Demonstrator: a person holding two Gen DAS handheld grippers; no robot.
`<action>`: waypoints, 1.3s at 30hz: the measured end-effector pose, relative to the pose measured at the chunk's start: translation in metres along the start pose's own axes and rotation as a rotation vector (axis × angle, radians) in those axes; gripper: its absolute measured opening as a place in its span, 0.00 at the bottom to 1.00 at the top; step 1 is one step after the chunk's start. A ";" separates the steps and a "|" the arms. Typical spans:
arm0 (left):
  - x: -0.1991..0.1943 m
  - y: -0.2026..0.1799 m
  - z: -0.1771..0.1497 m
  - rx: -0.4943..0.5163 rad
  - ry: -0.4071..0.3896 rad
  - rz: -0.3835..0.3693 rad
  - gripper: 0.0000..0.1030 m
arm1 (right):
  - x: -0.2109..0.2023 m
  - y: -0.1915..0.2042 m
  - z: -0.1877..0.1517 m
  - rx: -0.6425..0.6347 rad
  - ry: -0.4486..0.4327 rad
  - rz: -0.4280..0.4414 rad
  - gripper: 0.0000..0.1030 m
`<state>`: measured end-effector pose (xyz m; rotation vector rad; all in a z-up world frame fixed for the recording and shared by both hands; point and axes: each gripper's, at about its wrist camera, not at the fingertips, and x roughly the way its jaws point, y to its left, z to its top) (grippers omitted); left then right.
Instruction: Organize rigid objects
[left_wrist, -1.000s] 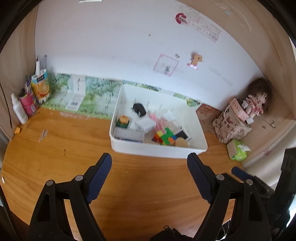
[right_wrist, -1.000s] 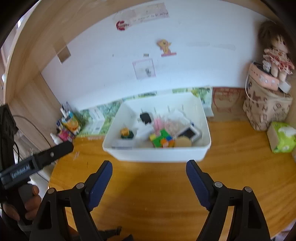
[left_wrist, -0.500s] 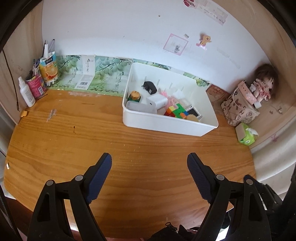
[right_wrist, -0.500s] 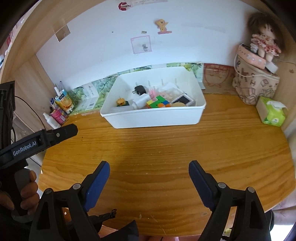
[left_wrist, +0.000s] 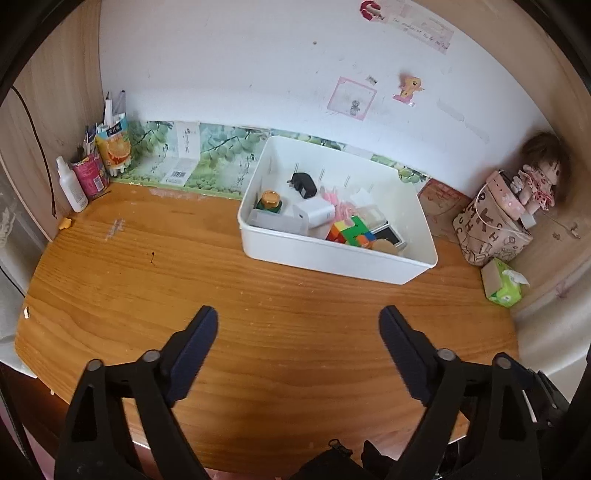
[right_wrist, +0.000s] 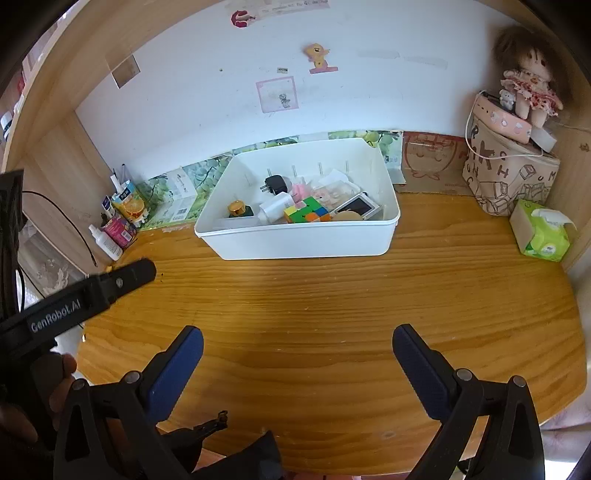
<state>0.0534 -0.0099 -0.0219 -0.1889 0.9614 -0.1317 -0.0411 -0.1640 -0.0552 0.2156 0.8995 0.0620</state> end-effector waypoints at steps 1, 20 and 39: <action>0.000 -0.004 0.000 -0.002 -0.003 0.005 0.94 | 0.001 -0.005 0.002 0.004 0.007 0.006 1.00; -0.018 -0.022 0.017 0.018 -0.108 0.077 0.98 | 0.000 -0.014 0.035 -0.080 -0.002 0.063 1.00; 0.005 -0.029 0.018 0.075 -0.027 0.059 0.99 | 0.015 -0.019 0.036 -0.044 0.048 -0.005 1.00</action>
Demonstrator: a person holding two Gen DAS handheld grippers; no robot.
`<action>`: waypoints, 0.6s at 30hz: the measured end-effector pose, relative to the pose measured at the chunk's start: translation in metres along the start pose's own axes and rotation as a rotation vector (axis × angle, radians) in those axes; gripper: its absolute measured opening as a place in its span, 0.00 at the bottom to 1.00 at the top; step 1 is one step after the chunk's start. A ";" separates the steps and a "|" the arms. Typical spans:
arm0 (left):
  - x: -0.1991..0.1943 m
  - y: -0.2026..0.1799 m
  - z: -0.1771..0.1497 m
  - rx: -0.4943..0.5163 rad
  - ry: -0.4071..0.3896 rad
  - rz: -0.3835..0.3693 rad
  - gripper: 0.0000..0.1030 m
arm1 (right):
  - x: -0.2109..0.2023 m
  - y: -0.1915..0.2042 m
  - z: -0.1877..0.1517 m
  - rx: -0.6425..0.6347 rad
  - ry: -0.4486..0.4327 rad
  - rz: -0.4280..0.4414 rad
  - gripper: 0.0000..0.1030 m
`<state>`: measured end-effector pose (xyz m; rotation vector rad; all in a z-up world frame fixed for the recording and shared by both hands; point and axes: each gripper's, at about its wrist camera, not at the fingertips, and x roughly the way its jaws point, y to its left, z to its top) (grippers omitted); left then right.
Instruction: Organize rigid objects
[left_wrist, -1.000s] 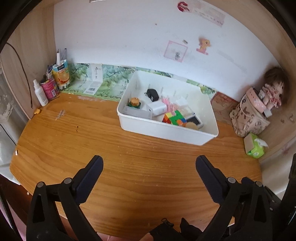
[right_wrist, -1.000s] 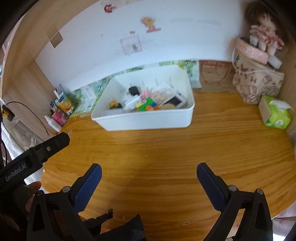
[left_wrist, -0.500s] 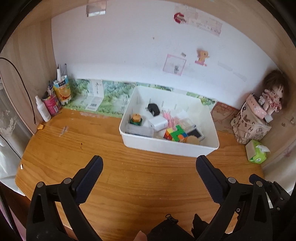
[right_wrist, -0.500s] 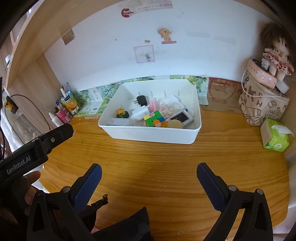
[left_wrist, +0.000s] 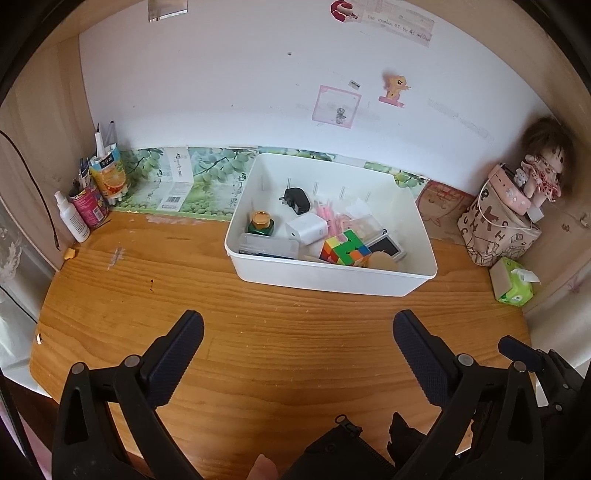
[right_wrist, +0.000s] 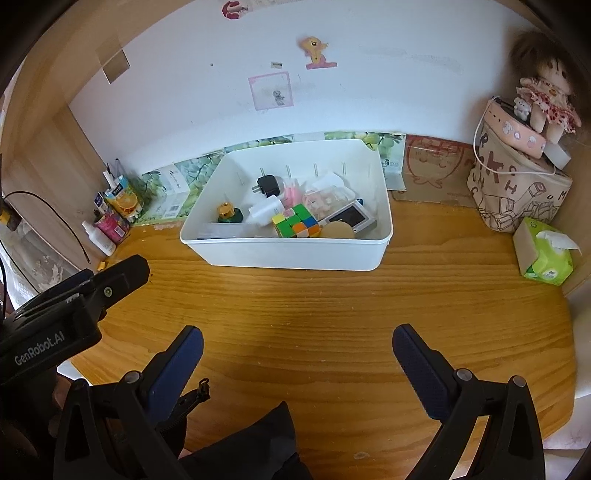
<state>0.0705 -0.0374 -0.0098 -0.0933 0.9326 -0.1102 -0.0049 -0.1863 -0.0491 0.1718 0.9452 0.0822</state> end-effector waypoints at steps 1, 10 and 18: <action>0.000 -0.001 0.001 0.000 -0.002 0.001 0.99 | 0.000 0.000 0.000 0.000 -0.001 -0.002 1.00; 0.004 -0.003 0.004 0.004 -0.002 -0.005 0.99 | 0.006 -0.001 0.005 -0.006 0.014 -0.008 1.00; 0.006 -0.006 0.003 0.018 0.005 -0.004 0.99 | 0.009 -0.001 0.006 -0.005 0.026 -0.002 1.00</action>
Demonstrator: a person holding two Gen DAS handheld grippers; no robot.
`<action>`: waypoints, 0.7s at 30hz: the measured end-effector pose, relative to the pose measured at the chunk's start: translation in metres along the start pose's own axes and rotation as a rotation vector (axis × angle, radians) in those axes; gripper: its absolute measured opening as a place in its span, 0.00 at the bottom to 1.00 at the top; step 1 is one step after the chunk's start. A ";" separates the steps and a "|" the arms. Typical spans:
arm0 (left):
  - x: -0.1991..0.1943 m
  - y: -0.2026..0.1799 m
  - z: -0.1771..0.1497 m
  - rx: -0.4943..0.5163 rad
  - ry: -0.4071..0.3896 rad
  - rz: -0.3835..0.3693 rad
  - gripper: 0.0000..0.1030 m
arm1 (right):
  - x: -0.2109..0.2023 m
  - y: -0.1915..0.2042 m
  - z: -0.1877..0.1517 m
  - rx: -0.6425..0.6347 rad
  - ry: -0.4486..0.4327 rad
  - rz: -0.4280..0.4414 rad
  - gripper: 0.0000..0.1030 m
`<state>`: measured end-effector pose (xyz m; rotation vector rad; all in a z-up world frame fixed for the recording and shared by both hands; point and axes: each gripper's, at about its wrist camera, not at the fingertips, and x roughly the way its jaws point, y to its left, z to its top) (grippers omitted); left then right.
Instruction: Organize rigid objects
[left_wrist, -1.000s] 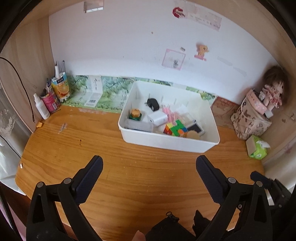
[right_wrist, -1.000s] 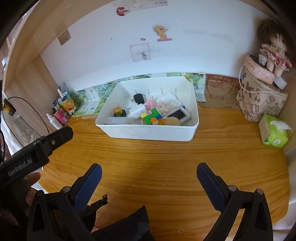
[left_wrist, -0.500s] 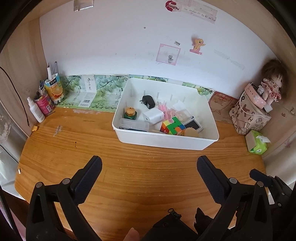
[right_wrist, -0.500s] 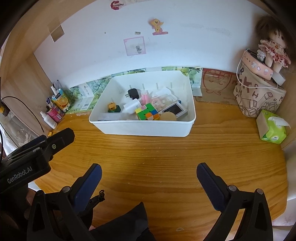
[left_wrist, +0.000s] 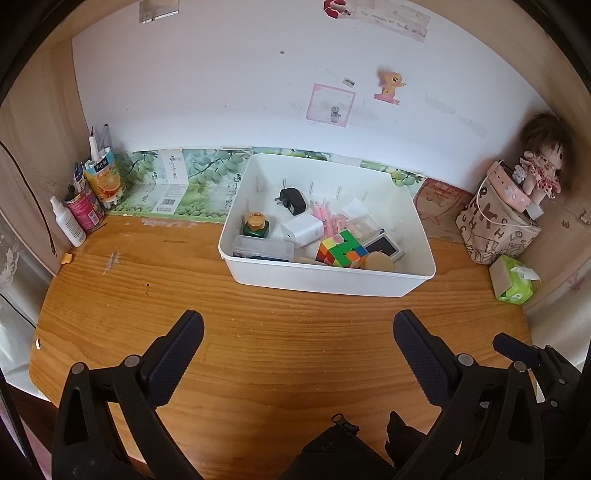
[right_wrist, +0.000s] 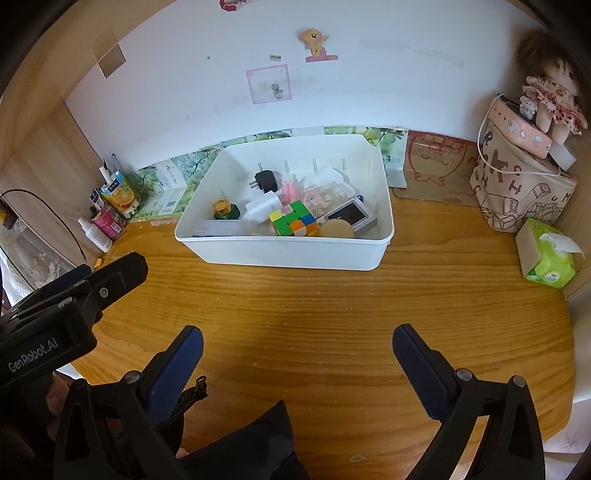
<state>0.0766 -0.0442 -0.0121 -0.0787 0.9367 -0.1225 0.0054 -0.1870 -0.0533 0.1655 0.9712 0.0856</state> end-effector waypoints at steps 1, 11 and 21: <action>0.000 0.000 0.000 0.002 0.000 -0.001 0.99 | 0.000 0.000 0.000 0.000 0.000 0.000 1.00; -0.003 -0.003 0.000 0.025 -0.009 0.002 0.99 | 0.001 -0.002 0.000 0.006 0.004 -0.001 1.00; -0.003 -0.005 0.000 0.047 -0.008 -0.005 0.99 | 0.001 -0.002 -0.001 0.009 0.008 -0.005 1.00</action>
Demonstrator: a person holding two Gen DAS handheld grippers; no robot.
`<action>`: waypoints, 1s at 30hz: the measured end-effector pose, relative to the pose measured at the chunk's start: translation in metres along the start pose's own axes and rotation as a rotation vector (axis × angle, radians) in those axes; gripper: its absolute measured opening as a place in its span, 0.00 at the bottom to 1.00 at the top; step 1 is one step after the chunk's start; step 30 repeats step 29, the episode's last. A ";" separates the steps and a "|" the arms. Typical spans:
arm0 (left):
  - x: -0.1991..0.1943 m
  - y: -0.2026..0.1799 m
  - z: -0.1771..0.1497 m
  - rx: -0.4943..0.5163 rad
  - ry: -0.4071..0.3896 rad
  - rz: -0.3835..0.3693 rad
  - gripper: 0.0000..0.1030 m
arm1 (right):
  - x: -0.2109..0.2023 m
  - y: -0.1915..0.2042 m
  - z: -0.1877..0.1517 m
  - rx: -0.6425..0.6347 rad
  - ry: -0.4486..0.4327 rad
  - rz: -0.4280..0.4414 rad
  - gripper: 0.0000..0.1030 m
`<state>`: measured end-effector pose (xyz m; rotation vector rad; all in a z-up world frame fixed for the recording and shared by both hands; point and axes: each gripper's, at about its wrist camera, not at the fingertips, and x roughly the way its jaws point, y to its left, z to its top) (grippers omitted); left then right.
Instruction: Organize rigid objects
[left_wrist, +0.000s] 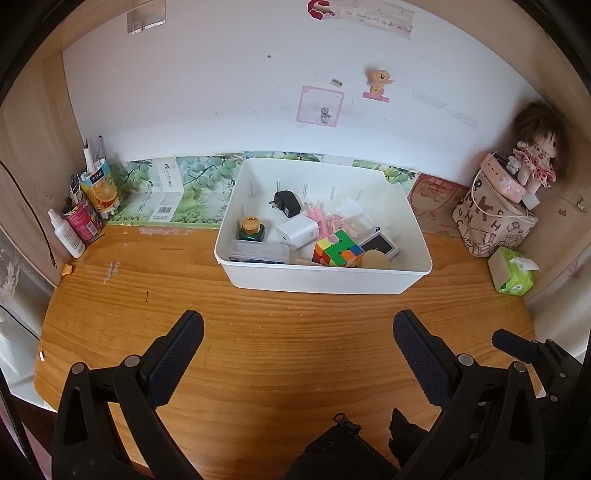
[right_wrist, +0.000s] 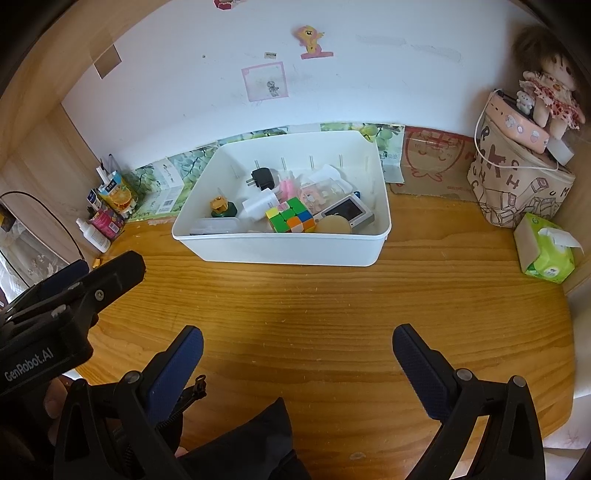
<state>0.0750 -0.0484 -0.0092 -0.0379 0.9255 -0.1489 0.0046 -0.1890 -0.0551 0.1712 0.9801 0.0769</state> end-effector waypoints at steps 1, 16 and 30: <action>0.000 0.000 0.000 0.001 0.000 0.001 0.99 | 0.000 0.000 0.000 0.000 0.001 -0.001 1.00; 0.001 0.000 -0.001 0.003 0.004 -0.003 0.99 | 0.000 0.003 -0.003 0.002 0.012 -0.007 1.00; 0.002 -0.001 -0.002 0.004 0.005 -0.001 0.99 | 0.002 0.003 -0.003 0.005 0.021 -0.008 1.00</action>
